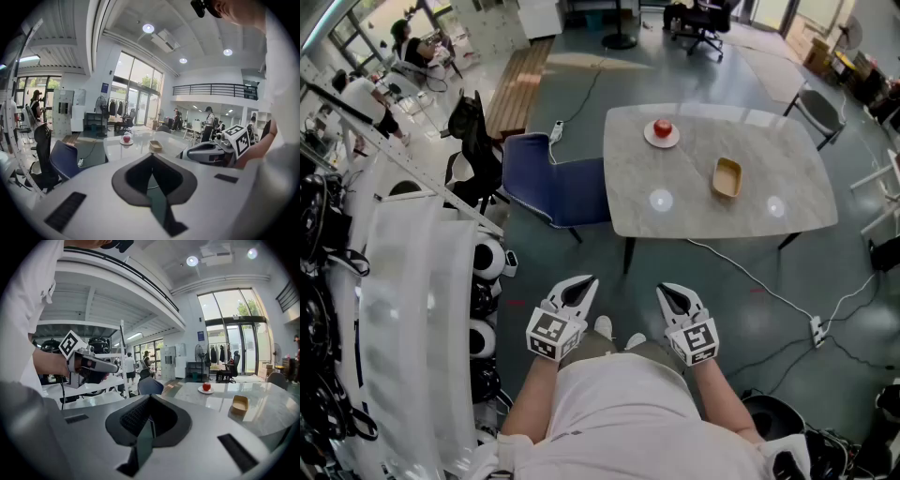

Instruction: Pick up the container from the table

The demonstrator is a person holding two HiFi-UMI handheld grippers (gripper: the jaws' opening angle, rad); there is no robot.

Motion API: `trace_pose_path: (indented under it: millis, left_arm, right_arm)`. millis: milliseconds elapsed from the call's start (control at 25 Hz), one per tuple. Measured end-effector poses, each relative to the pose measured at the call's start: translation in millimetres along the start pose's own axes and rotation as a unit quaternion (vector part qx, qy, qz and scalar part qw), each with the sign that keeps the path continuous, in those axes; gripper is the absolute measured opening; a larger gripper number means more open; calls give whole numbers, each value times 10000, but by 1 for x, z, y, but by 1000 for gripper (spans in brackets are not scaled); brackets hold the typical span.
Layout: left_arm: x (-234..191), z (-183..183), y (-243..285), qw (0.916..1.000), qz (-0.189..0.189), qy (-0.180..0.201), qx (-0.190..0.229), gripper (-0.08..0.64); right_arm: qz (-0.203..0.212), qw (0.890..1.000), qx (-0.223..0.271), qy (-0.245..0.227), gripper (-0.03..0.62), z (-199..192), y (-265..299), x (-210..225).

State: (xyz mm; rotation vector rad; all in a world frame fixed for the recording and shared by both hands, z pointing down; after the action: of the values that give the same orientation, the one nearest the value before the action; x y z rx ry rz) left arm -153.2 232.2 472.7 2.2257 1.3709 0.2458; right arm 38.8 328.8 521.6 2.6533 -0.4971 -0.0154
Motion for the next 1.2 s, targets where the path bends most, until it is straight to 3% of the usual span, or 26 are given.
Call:
trace_pose_path:
  millis: [280, 600, 1200]
  left_arm:
    - [13, -3, -1, 9997, 225, 0, -18, 2]
    - [-23, -3, 7, 9990, 395, -162, 138, 2]
    - [-236, 55, 38, 9981, 269, -226, 497, 2]
  right_arm:
    - [232, 9997, 50, 17, 11, 0, 0, 11]
    - [386, 9992, 56, -128, 12, 18, 36, 21]
    - [274, 9985, -151, -445, 12, 129, 224, 48]
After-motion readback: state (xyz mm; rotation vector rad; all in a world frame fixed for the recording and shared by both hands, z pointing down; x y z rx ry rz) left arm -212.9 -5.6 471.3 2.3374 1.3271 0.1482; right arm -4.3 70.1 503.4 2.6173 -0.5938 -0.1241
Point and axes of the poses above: the fingertips, and each gripper's own axes: y forward along the fingers, x to its right, z out of its top, the point moved 6 cm from there along -y, backward along the fingers, and after that the axes turned 9 degrees about -x, right-handed, at the moved point
